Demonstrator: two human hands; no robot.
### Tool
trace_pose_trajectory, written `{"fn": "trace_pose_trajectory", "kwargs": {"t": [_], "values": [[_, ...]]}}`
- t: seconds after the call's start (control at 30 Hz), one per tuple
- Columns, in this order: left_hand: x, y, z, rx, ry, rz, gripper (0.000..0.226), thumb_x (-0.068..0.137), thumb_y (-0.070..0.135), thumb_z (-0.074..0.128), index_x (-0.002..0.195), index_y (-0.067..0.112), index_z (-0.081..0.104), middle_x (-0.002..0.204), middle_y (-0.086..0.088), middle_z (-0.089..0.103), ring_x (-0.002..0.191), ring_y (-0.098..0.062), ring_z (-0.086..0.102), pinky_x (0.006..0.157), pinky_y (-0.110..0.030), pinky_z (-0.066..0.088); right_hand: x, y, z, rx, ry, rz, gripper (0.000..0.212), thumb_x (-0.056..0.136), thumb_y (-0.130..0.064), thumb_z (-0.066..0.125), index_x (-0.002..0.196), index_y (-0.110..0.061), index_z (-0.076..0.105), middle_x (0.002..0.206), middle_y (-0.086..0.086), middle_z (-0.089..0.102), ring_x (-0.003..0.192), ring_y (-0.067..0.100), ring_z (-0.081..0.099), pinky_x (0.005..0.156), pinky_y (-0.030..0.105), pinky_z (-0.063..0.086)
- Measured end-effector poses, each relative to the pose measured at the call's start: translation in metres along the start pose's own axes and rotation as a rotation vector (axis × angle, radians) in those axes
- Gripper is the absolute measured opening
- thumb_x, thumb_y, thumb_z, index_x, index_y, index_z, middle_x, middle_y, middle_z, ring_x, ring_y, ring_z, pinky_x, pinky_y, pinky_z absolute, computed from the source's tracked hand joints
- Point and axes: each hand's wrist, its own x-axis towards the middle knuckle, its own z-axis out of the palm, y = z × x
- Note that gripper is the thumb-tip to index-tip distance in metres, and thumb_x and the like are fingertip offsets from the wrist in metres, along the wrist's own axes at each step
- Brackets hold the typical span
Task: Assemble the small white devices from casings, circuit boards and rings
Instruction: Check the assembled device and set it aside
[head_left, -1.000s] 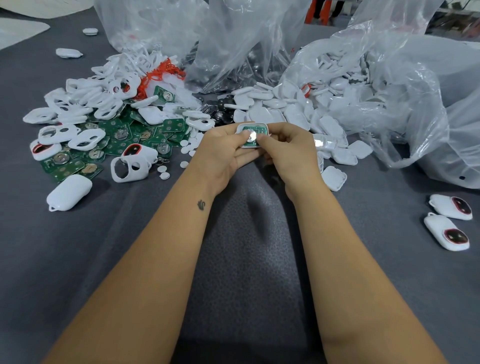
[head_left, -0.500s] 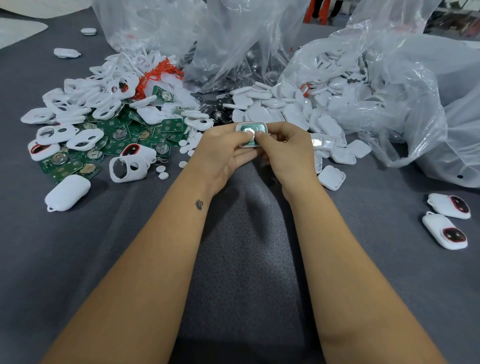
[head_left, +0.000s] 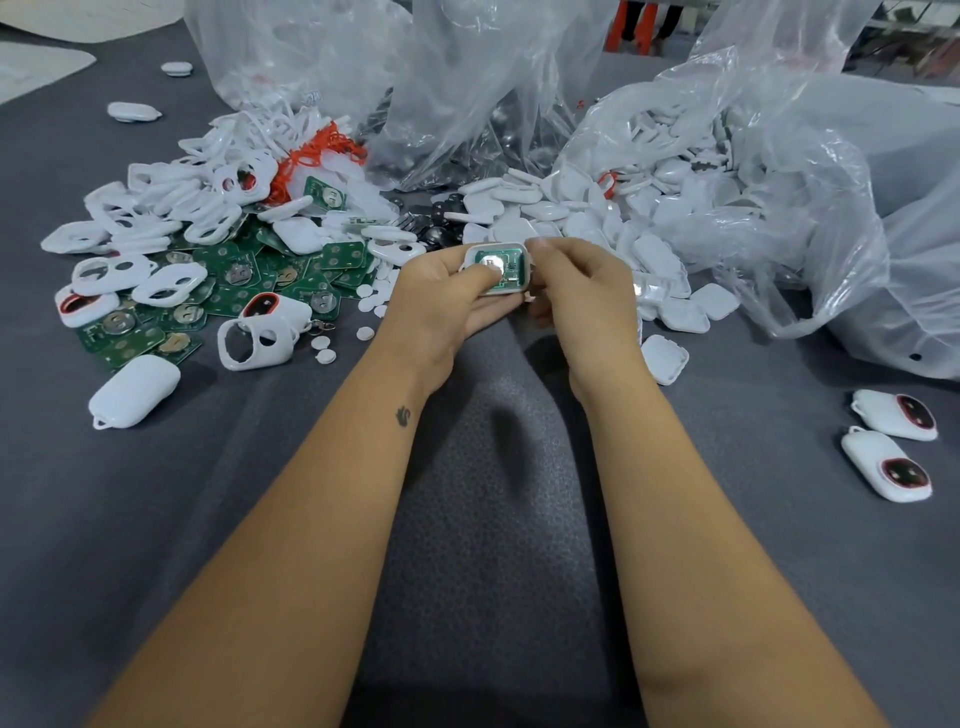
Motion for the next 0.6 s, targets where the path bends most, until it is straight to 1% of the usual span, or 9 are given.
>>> {"fn": "trace_pose_trajectory", "kwargs": {"t": [0.07,0.1,0.17,0.23,0.27,0.33,0.43,0.5,0.6], "values": [[0.001,0.0,0.0,-0.025,0.009,-0.02,0.022,0.094,-0.008,0.049,0.094,0.005,0.067,0.078,-0.004,0.076,0.078,-0.015,0.074,0.067,-0.021,0.057,0.004,-0.003,-0.007,0.035,0.136,-0.029,0.019,0.092,-0.017,0.058,0.078,-0.023,0.069,0.06,-0.016,0.061,0.062,0.009,0.054,0.062,0.025,0.046],[0.001,0.001,0.0,-0.036,0.011,-0.032,0.022,0.093,-0.008,0.05,0.094,0.004,0.068,0.078,-0.006,0.076,0.077,-0.017,0.074,0.067,-0.022,0.058,0.006,-0.004,-0.012,-0.004,0.211,-0.053,0.02,0.092,-0.016,0.056,0.079,-0.023,0.069,0.062,-0.016,0.06,0.066,0.011,0.054,0.065,0.027,0.046],[0.001,0.001,-0.001,-0.059,0.022,-0.057,0.02,0.093,-0.008,0.051,0.091,0.003,0.067,0.077,-0.007,0.075,0.076,-0.018,0.074,0.065,-0.023,0.058,0.011,-0.003,-0.024,-0.168,0.339,-0.088,0.022,0.09,-0.012,0.049,0.09,-0.02,0.07,0.08,-0.009,0.062,0.078,0.014,0.055,0.072,0.029,0.044],[0.002,0.002,-0.002,-0.082,0.038,-0.074,0.018,0.092,-0.008,0.051,0.09,0.002,0.066,0.076,-0.008,0.075,0.075,-0.02,0.074,0.064,-0.025,0.058,0.014,-0.001,-0.036,-0.414,0.412,-0.089,0.031,0.088,-0.01,0.045,0.105,-0.019,0.069,0.102,-0.002,0.06,0.094,0.017,0.056,0.075,0.028,0.04],[0.002,0.002,-0.002,-0.096,0.044,-0.082,0.017,0.092,-0.008,0.052,0.089,0.001,0.065,0.075,-0.009,0.075,0.075,-0.02,0.074,0.064,-0.025,0.059,0.015,0.001,-0.042,-0.537,0.411,-0.087,0.034,0.087,-0.01,0.045,0.111,-0.019,0.067,0.111,0.001,0.057,0.103,0.02,0.054,0.078,0.029,0.04],[0.002,0.002,-0.002,-0.12,0.056,-0.09,0.015,0.092,-0.009,0.052,0.089,0.0,0.065,0.075,-0.01,0.075,0.074,-0.021,0.074,0.063,-0.026,0.059,0.017,0.003,-0.048,-0.747,0.33,-0.074,0.038,0.085,-0.013,0.049,0.119,-0.019,0.065,0.121,0.008,0.052,0.117,0.028,0.046,0.089,0.034,0.04],[0.003,0.002,-0.003,-0.132,0.064,-0.094,0.015,0.092,-0.009,0.052,0.089,0.0,0.065,0.074,-0.01,0.074,0.074,-0.022,0.074,0.063,-0.026,0.059,0.015,0.006,-0.047,-0.981,0.21,-0.066,0.041,0.085,-0.018,0.053,0.124,-0.02,0.063,0.126,0.012,0.048,0.122,0.033,0.039,0.098,0.039,0.034],[0.003,0.002,-0.002,-0.135,0.067,-0.098,0.015,0.092,-0.009,0.052,0.09,-0.001,0.064,0.075,-0.01,0.074,0.075,-0.022,0.074,0.063,-0.026,0.059,0.015,0.008,-0.046,-1.032,0.197,-0.102,0.039,0.086,-0.018,0.053,0.124,-0.021,0.063,0.126,0.011,0.048,0.122,0.032,0.04,0.097,0.039,0.034],[0.003,0.002,-0.002,-0.136,0.068,-0.101,0.014,0.092,-0.009,0.052,0.092,-0.001,0.064,0.077,-0.011,0.074,0.076,-0.023,0.074,0.063,-0.026,0.059,0.016,0.009,-0.045,-1.014,0.185,-0.115,0.036,0.084,-0.015,0.057,0.119,-0.021,0.062,0.122,0.01,0.051,0.12,0.032,0.04,0.093,0.037,0.033]]}}
